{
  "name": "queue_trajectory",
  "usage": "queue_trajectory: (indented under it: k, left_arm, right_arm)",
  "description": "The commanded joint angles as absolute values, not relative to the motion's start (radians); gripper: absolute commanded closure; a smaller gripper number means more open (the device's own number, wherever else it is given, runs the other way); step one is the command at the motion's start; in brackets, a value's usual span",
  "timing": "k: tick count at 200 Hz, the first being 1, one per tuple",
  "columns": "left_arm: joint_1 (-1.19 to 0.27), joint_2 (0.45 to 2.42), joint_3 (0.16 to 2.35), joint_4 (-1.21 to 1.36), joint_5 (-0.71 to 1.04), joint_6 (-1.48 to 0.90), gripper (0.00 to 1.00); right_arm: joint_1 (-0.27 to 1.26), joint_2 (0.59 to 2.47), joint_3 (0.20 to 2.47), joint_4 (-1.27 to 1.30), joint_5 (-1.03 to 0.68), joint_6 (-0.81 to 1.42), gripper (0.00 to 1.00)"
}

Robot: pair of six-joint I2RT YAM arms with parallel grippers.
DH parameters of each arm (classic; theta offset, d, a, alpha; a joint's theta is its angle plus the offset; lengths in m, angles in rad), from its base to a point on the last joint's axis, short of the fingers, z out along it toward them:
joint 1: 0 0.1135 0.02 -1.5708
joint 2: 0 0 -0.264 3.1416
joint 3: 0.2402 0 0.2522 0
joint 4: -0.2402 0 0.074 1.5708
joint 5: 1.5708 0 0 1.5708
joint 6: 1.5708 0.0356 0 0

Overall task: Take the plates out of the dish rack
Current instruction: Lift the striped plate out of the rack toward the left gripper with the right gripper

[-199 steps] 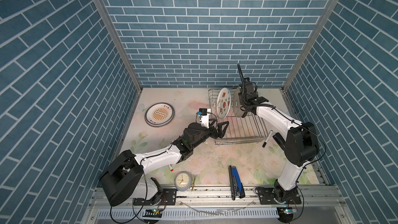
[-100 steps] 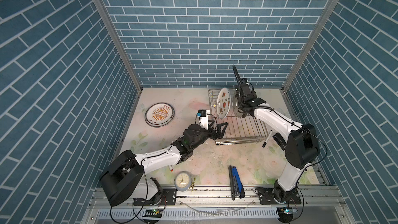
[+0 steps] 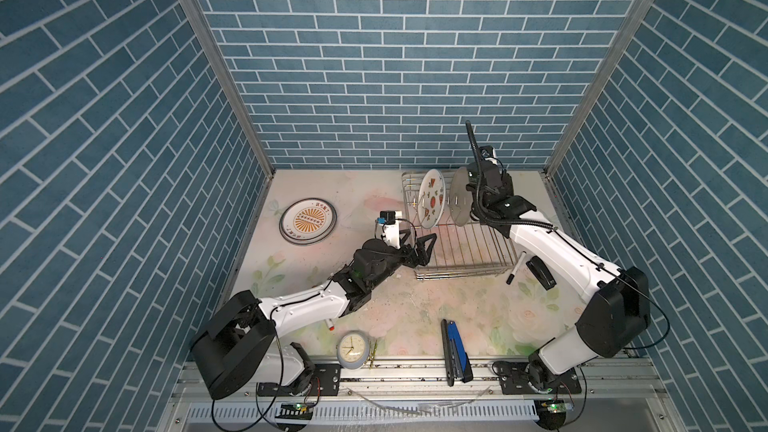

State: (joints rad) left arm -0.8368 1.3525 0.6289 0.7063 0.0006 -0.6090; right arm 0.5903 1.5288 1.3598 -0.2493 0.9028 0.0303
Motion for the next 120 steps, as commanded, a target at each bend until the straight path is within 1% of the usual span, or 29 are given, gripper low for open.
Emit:
queue_trajectory:
  k: [1,54,94,120]
  left_arm:
    - [-0.843,1.320,0.619,0.704,0.012,-0.588,0.00]
    - [-0.842,1.285,0.579,0.731,0.003,-0.589,0.00]
    - [-0.844,1.252,0.568,0.739,0.078,-0.569,0.00]
    - [-0.844,1.225,0.549,0.733,0.068,-0.561,0.00]
  right_arm:
    - [0.627,1.412,1.328,-0.127,1.043,-0.006,1.00]
    - [0.720,1.236,1.205,-0.055,1.124,-0.044,1.00]
    - [0.729,1.117,1.128,-0.111,1.051,0.067,1.00]
    - [0.738,1.030,1.055,-0.122,1.044,0.106,1.00]
